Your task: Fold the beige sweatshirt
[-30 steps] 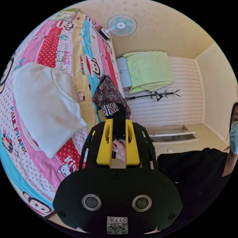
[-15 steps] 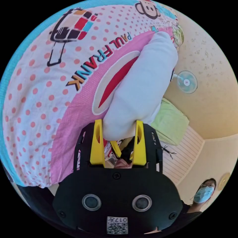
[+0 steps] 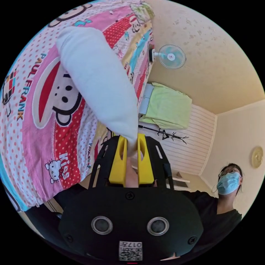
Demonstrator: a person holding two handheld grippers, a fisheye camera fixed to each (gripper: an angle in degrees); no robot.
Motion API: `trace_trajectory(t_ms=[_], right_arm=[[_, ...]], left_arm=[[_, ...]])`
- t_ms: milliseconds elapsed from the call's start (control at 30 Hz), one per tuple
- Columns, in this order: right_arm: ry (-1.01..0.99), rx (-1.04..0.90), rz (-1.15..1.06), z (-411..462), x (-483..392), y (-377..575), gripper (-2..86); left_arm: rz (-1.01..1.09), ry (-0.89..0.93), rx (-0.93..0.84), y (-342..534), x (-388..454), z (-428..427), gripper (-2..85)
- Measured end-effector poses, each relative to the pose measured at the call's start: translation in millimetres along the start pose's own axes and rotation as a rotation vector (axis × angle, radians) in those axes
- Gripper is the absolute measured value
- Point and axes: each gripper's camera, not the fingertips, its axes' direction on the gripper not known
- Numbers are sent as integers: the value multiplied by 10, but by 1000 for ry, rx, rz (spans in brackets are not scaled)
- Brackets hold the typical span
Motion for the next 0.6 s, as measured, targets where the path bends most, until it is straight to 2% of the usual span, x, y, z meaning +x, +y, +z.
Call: trace_trajectory(t_ms=[233, 400, 433, 533, 600], right_arm=[[-20, -129, -387, -678, -1313, -57, 106], [36, -16, -550, -1915, -1871, 195, 103], [60, 11, -539, -2077, -1857, 216, 103], [326, 195, -393, -2953, -1569, 319, 101], [508, 483, -60, -3689, -1154, 597, 100]], left_arm=[[251, 24, -288, 272, 1126, 790, 66], [333, 8, -521, 489, 1277, 1721, 66], [334, -57, -557, 506, 1190, 1878, 56], [258, -253, -593, 501, 815, 1983, 8], [202, -332, -587, 495, 520, 1837, -3]])
